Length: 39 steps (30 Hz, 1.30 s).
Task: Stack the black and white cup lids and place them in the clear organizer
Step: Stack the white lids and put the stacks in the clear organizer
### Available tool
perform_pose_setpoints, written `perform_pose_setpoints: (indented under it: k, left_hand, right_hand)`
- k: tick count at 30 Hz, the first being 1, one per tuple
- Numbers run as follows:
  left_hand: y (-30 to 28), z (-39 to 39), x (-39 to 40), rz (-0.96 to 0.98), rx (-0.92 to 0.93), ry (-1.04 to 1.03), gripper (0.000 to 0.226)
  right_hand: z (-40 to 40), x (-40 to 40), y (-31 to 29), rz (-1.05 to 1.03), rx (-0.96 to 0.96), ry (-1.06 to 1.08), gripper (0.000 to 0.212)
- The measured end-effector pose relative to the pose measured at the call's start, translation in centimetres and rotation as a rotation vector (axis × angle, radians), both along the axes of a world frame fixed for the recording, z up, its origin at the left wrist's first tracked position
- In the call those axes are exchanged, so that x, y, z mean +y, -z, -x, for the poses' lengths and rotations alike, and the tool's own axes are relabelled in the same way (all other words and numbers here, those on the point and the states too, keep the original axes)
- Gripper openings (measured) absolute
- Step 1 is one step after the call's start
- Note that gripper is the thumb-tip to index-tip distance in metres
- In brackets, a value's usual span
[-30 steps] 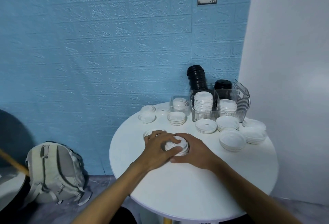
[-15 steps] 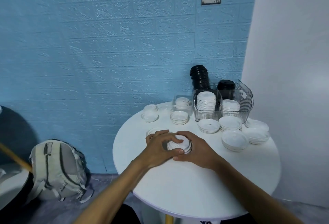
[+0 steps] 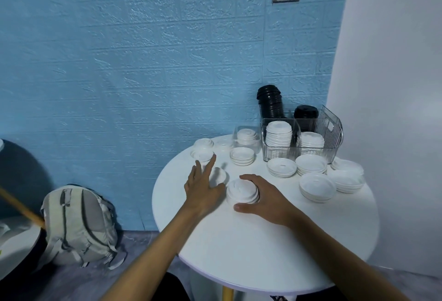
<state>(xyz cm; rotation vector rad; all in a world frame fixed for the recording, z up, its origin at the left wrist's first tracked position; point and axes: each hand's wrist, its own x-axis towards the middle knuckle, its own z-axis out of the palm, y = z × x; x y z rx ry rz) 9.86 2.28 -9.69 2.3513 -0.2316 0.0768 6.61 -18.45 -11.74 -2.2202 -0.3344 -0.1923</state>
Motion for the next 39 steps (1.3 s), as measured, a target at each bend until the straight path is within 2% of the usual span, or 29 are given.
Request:
perform_pose_setpoints:
  k: [5,9,17,19,22,26,30,33,35,39]
  left_hand:
    - [1.0,-1.2,0.2,-0.063,-0.008,-0.1,0.065]
    - [0.8,-0.6,0.1,0.055,-0.109,-0.173,0.048]
    - [0.6,0.4,0.5,0.373,-0.174,-0.022,0.098]
    - [0.9,0.1,0.5,0.432,-0.168,-0.01,0.103]
    - [0.6,0.2,0.4,0.479,-0.195,-0.035,0.089]
    - [-0.2,1.1,-0.4,0.544,-0.131,-0.077,0.077]
    - [-0.8,1.4,-0.5,0.584,-0.101,-0.092,0.035]
    - [-0.8,1.5,-0.4,0.681,-0.105,-0.011,0.025]
    - [-0.8,1.4,-0.3,0.701,-0.125,0.025,0.028]
    - [-0.5,1.5,-0.8,0.76,-0.131,0.078,0.067]
  right_hand:
    - [-0.1,-0.1,0.1,-0.003,-0.005,-0.003,0.074]
    - [-0.2,-0.2,0.1,0.005,0.01,0.001,0.076]
    - [-0.3,-0.2,0.2,0.006,0.024,0.008,0.081]
    - [-0.3,-0.1,0.2,-0.005,0.021,0.008,0.083]
    - [-0.1,-0.1,0.2,-0.015,0.021,0.011,0.081]
    - [-0.2,-0.2,0.1,0.002,0.033,0.025,0.085]
    - [-0.2,-0.2,0.2,0.0,0.031,0.014,0.084]
    - [-0.2,-0.2,0.3,-0.002,0.028,0.013,0.079]
    - [-0.1,-0.2,0.2,0.001,0.033,0.008,0.075]
    - [0.4,0.0,-0.3,0.002,0.046,-0.006,0.081]
